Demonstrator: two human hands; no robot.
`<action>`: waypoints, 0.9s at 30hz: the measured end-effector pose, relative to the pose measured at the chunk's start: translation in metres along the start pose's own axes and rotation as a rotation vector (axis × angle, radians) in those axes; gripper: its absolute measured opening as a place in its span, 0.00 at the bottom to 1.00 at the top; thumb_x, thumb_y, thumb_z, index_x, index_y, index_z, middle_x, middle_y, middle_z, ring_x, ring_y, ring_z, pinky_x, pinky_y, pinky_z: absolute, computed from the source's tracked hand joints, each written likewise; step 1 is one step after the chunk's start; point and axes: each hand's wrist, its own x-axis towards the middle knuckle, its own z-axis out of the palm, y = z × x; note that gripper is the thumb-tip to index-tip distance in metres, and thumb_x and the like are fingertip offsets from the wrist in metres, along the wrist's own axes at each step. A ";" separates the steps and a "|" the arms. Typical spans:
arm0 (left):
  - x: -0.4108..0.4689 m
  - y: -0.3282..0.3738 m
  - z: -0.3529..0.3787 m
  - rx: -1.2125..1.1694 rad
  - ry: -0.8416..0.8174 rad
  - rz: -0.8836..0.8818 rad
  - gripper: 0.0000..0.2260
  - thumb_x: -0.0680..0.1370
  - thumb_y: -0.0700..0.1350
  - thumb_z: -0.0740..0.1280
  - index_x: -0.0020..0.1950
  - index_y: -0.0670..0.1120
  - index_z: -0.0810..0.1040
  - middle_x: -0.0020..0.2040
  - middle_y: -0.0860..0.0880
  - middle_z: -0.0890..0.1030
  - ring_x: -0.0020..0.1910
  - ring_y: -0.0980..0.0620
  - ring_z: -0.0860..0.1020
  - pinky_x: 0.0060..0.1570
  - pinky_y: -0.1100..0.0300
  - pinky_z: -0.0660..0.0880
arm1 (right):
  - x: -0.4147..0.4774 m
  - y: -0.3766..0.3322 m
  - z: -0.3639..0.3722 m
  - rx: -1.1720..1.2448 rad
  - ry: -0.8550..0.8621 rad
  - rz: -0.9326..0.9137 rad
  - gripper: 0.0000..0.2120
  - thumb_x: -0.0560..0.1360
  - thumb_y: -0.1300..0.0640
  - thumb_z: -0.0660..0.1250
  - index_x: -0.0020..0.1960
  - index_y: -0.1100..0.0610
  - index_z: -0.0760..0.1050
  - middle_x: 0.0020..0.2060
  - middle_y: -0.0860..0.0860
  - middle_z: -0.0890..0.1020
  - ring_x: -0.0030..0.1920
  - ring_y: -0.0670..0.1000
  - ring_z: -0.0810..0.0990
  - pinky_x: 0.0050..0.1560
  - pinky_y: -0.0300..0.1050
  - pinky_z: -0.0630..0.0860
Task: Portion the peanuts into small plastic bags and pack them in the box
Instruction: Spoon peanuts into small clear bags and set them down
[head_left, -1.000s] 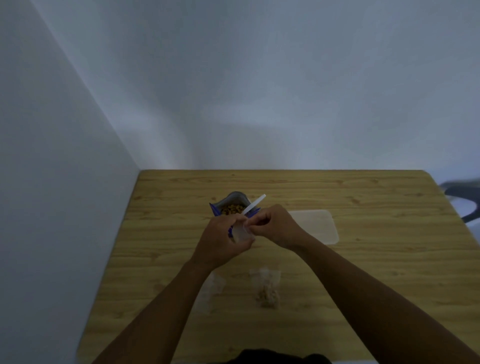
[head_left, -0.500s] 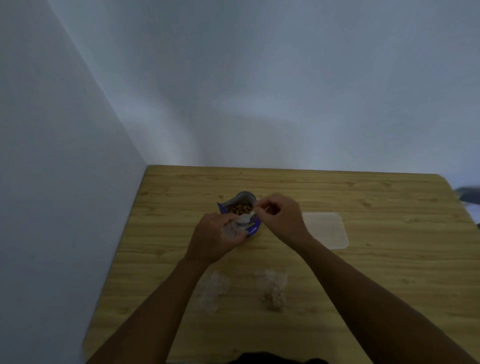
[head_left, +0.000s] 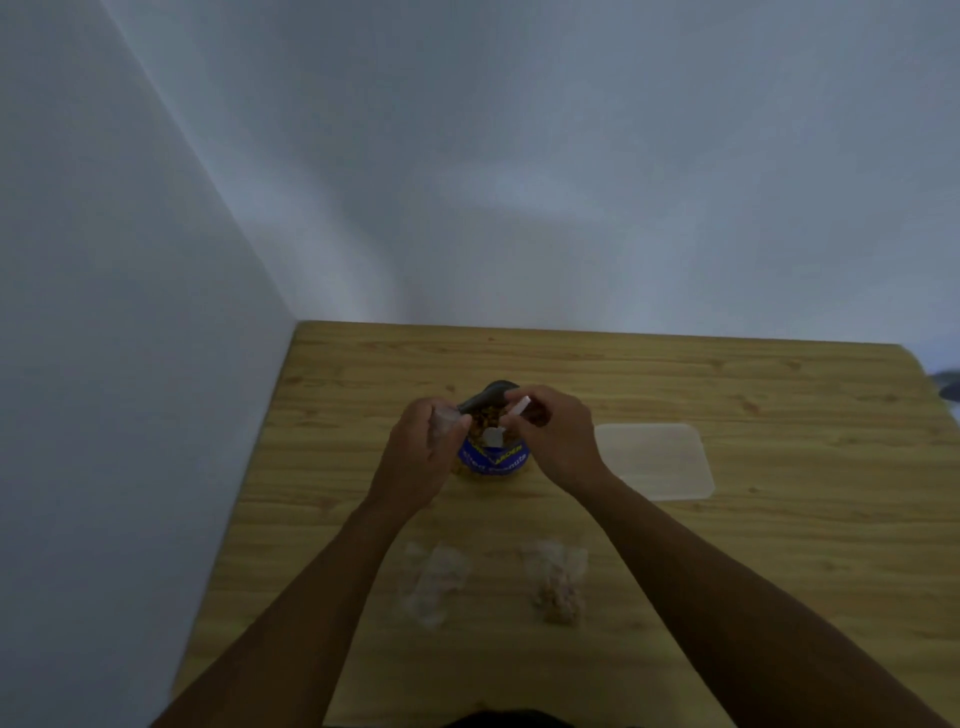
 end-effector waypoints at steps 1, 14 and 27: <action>0.000 -0.001 0.001 -0.014 -0.015 0.015 0.08 0.79 0.51 0.67 0.54 0.48 0.76 0.42 0.54 0.76 0.38 0.61 0.74 0.36 0.68 0.69 | 0.000 0.000 0.000 -0.031 -0.002 -0.032 0.09 0.72 0.60 0.76 0.52 0.53 0.85 0.44 0.47 0.86 0.42 0.42 0.83 0.43 0.29 0.76; 0.006 -0.008 0.004 -0.025 -0.010 -0.141 0.17 0.71 0.49 0.77 0.52 0.47 0.72 0.46 0.54 0.77 0.41 0.62 0.75 0.33 0.74 0.70 | 0.005 0.006 -0.017 -0.177 0.157 -0.367 0.07 0.72 0.60 0.77 0.49 0.54 0.86 0.40 0.49 0.86 0.37 0.39 0.78 0.40 0.25 0.70; 0.012 -0.024 -0.001 0.043 0.072 0.000 0.11 0.72 0.42 0.75 0.53 0.45 0.81 0.50 0.50 0.81 0.47 0.55 0.79 0.41 0.74 0.72 | 0.001 0.013 -0.002 -0.177 0.174 -0.182 0.05 0.74 0.58 0.75 0.50 0.54 0.87 0.35 0.49 0.87 0.29 0.37 0.77 0.34 0.34 0.73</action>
